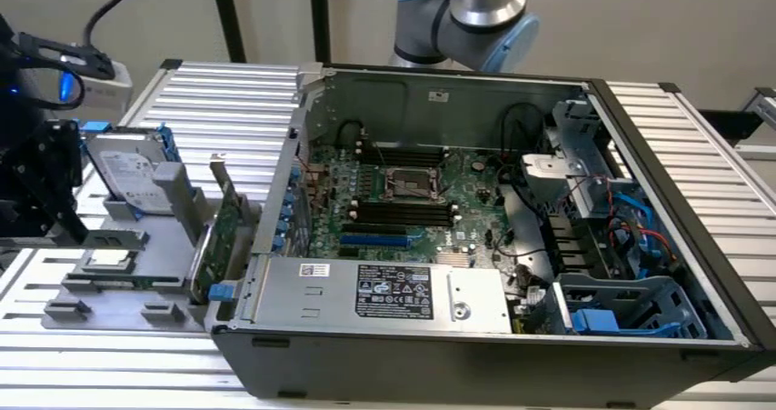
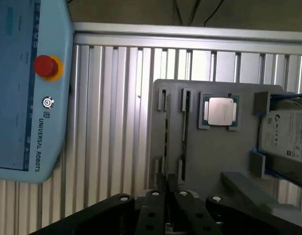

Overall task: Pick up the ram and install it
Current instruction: 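Pick up the ram and move it above insertion slot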

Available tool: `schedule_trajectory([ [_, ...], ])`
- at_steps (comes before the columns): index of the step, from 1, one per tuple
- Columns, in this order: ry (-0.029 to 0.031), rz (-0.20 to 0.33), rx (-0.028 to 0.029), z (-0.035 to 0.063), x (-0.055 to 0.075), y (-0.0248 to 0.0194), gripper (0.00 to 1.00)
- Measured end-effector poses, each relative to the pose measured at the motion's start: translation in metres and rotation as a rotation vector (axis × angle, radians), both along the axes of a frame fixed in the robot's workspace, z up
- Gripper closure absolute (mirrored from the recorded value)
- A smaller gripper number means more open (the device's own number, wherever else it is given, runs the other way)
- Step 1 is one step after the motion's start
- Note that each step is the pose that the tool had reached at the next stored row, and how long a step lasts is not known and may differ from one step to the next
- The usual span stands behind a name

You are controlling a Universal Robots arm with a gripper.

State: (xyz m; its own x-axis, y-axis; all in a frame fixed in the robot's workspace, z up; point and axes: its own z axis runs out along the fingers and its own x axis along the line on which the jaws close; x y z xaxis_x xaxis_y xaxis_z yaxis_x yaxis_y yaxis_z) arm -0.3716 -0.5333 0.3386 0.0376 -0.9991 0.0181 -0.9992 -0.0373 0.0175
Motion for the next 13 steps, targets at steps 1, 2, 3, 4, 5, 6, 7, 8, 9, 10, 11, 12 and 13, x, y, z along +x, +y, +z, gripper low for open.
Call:
schedule_trajectory([
  [1,0.0001,0.000,-0.0001,0.0045,0.003,0.0000,1.00],
  [2,0.0000,0.000,0.0000,0.0091,0.007,0.0000,1.00],
  [3,-0.0001,0.000,0.0001,0.0139,0.011,0.0000,1.00],
  [4,0.0000,0.000,0.0002,0.0183,0.015,0.0000,1.00],
  [5,0.0000,0.000,0.0002,0.0229,0.020,0.0000,1.00],
  [6,-0.0001,0.000,0.0004,0.0274,0.024,0.0000,1.00],
  [7,0.0000,0.000,0.0004,0.0320,0.029,0.0000,1.00],
  [8,0.0001,0.000,0.0003,0.0366,0.033,0.0000,1.00],
  [9,0.0000,0.000,0.0006,0.0411,0.038,0.0000,1.00],
  [10,0.0000,0.000,0.0007,0.0454,0.042,0.0000,1.00],
  [11,0.0000,0.000,0.0009,0.0496,0.047,0.0000,1.00],
  [12,0.0001,0.000,0.0011,0.0539,0.051,0.0000,1.00],
  [13,0.0000,0.000,0.0014,0.0576,0.056,0.0000,1.00],
])
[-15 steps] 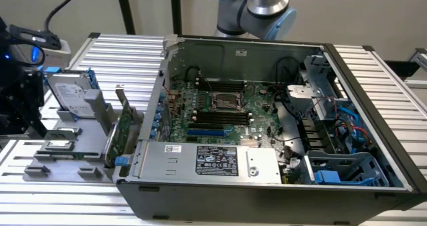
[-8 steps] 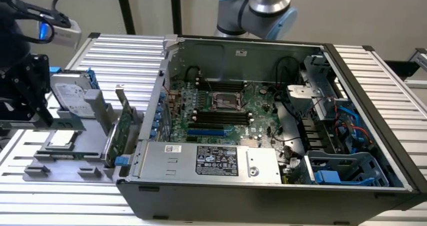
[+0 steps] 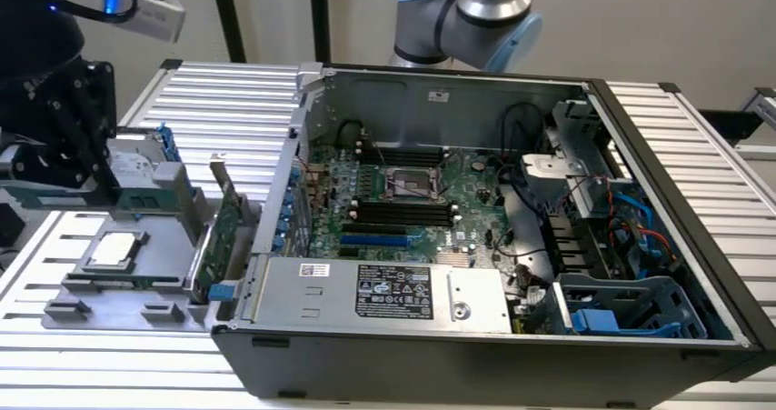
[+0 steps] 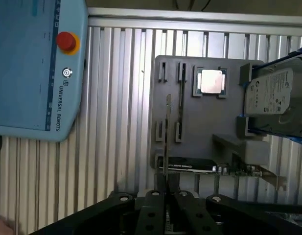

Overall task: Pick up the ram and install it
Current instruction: 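Pick up the ram and move it above insertion slot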

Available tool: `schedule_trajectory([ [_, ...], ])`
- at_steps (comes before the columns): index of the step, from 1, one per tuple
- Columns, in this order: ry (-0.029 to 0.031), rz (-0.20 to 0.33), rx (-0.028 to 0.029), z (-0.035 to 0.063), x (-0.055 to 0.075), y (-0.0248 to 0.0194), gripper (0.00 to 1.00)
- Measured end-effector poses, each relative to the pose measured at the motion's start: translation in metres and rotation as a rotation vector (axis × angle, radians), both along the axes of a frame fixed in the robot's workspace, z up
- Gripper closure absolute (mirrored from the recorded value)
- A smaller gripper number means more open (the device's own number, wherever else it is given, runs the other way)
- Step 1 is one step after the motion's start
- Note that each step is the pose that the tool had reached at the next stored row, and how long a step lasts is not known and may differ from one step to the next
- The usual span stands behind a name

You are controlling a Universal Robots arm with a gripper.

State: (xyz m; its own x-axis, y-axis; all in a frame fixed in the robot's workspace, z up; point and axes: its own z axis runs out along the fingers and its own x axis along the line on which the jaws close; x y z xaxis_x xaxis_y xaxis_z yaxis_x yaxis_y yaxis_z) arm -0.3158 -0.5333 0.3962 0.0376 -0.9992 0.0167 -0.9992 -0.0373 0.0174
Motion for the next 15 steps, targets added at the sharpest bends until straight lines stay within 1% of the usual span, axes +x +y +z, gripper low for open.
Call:
schedule_trajectory([
  [3,0.0000,0.000,0.0014,0.0102,0.014,0.0000,1.00],
  [4,0.0001,0.000,0.0029,0.0122,0.018,0.0000,1.00],
  [5,0.0001,0.000,0.0063,0.0135,0.023,0.0000,1.00],
  [6,0.0001,0.000,0.0120,0.0140,0.028,0.0000,1.00],
  [7,0.0000,0.000,0.0199,0.0142,0.032,-0.0001,1.00],
  [10,0.0001,0.000,0.0492,0.0143,0.046,0.0000,1.00],
  [11,0.0000,0.000,0.0571,0.0143,0.050,0.0000,1.00],
  [13,0.0000,0.000,0.0703,0.0144,0.059,0.0000,1.00],
  [15,0.0000,0.000,0.0792,0.0143,0.068,0.0001,1.00],
])
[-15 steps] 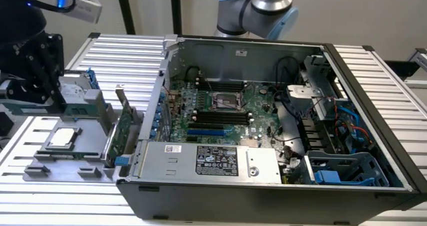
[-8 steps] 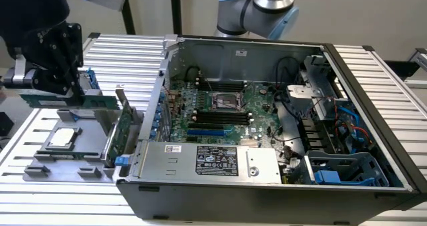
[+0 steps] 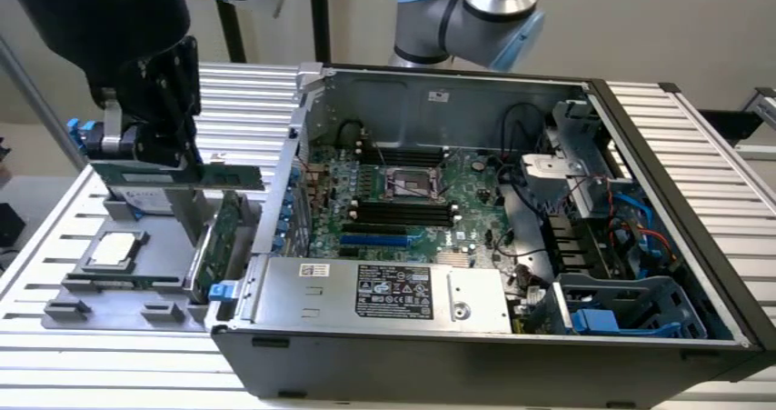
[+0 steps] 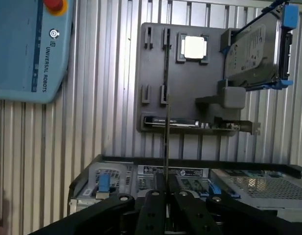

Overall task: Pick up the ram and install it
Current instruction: 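Pick up the ram and move it above insertion slot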

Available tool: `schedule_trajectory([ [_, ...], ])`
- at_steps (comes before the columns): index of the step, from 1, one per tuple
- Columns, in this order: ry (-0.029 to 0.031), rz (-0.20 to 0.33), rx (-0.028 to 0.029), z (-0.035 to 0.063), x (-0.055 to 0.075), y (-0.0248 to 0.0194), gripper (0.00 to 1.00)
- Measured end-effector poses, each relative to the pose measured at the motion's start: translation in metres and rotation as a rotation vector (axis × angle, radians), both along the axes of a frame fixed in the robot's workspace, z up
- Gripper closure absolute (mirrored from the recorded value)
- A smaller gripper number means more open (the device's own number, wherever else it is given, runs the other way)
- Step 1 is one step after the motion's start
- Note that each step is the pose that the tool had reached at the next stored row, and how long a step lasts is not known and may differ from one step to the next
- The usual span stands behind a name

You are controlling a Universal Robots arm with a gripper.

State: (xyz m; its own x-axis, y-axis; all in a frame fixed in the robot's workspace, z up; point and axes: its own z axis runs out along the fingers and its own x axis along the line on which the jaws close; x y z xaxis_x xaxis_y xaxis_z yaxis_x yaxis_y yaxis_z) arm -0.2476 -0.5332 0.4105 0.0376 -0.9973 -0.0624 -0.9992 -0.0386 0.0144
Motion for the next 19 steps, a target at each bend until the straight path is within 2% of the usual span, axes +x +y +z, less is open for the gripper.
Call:
schedule_trajectory([
  [3,0.0001,0.000,0.0076,0.0000,0.014,0.0004,1.00],
  [6,0.0004,0.000,0.0106,-0.0001,0.027,0.0015,1.00],
  [10,0.0018,0.000,0.0117,-0.0015,0.045,0.0046,1.00],
  [15,0.0042,0.000,0.0119,-0.0077,0.068,0.0116,1.00],
  [19,0.0051,0.000,0.0118,-0.0150,0.085,0.0215,1.00],
])
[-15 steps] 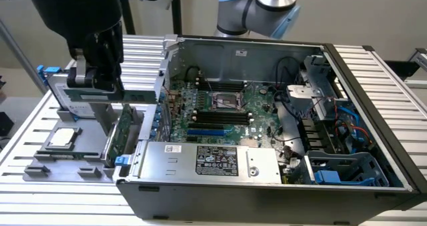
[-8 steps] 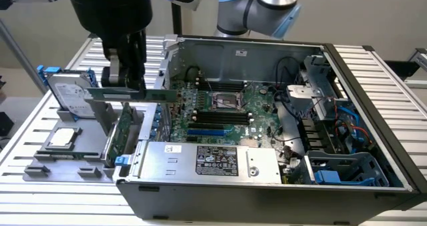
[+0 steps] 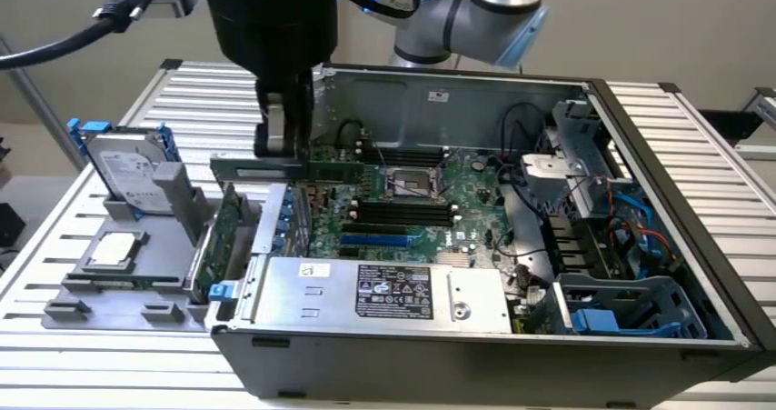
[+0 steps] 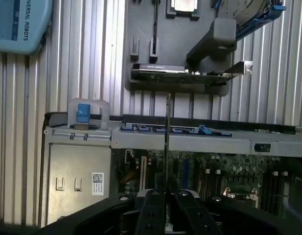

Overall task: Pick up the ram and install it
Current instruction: 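Pick up the ram and move it above insertion slot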

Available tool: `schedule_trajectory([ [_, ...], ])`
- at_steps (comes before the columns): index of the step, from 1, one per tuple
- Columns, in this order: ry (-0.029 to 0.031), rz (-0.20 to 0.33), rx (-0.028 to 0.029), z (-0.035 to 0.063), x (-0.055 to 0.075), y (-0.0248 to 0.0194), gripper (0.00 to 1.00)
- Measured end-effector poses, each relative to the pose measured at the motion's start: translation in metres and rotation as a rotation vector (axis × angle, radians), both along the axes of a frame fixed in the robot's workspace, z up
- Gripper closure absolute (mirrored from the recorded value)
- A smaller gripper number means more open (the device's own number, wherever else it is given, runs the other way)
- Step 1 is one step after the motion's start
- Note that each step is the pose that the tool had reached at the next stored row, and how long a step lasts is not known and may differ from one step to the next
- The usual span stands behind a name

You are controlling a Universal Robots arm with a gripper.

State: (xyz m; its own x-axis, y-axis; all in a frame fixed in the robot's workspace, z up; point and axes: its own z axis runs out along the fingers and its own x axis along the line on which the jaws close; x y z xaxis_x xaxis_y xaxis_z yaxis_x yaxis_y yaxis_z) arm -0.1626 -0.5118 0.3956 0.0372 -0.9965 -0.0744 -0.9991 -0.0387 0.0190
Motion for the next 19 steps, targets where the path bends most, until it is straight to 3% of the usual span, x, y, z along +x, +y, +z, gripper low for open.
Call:
schedule_trajectory([
  [8,0.0015,0.000,0.0000,-0.0135,0.031,0.0202,1.00],
  [19,0.0050,0.000,-0.0001,-0.0229,0.067,0.0464,1.00],
])
